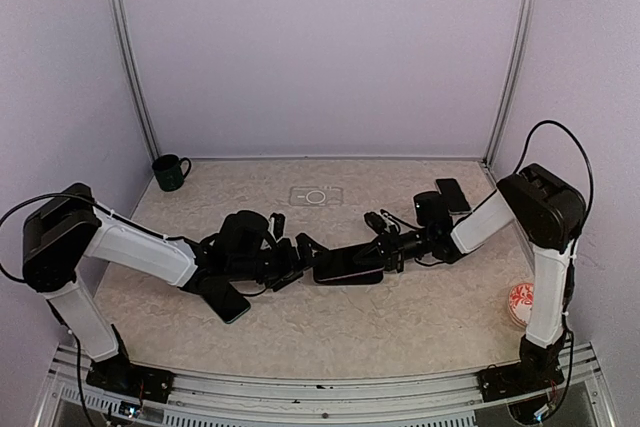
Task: Put the phone into the phone case
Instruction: Pick up the phone with the phone case from the center of the board.
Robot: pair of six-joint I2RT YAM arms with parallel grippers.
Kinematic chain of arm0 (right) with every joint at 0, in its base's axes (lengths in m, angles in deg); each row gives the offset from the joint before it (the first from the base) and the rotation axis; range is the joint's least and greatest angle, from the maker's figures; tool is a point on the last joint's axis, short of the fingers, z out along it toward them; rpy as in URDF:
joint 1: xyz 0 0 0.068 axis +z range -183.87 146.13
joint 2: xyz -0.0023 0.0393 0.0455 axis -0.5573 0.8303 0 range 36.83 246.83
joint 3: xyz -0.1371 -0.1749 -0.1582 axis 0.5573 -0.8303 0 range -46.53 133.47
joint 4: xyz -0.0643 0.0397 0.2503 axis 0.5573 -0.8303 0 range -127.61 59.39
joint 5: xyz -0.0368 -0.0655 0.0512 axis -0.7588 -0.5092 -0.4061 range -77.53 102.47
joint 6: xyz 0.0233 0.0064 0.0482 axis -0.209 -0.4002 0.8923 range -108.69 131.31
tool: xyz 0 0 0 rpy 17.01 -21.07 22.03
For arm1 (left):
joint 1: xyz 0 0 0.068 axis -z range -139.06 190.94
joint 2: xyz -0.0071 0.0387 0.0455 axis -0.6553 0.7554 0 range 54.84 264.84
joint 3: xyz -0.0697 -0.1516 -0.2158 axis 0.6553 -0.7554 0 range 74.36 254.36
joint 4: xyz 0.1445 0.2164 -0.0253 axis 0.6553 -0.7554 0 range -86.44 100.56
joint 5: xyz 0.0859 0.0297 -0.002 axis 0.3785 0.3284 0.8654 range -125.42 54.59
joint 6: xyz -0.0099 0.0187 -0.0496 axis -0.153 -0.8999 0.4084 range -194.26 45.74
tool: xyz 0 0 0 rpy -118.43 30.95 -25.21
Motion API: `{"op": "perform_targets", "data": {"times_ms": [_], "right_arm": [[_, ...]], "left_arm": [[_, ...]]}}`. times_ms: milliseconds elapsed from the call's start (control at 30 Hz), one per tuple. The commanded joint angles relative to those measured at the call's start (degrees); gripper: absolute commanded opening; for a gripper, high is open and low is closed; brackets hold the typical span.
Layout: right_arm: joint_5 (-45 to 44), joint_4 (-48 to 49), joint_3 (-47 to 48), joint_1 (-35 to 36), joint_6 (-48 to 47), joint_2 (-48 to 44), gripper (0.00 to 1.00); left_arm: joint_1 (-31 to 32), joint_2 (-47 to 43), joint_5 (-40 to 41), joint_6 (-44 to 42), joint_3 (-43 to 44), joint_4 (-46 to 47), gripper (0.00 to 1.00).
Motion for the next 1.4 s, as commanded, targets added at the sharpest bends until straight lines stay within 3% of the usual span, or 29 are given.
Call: {"op": "perform_targets", "data": {"times_ms": [0,333,733,1367], "right_arm": [[3.2,4.3,-0.8,0.0,-0.6,-4.2,0.00],[3.5,6.0,-1.1,1.7,-0.7,-4.2,0.00],[1.7,4.6,-0.8,2.9,-3.7,-4.0,0.00],[2.2,2.1,-0.7,3.0,-6.3,-3.4,0.00]], "left_arm": [[-0.4,2.6,-2.2,-1.0,3.0,1.7,0.99],[-0.1,5.6,-8.2,-0.2,4.0,10.7,0.98],[1.1,6.5,-12.0,0.1,5.0,13.0,0.93],[1.3,7.8,-15.5,1.5,3.6,20.7,0.68]]}}
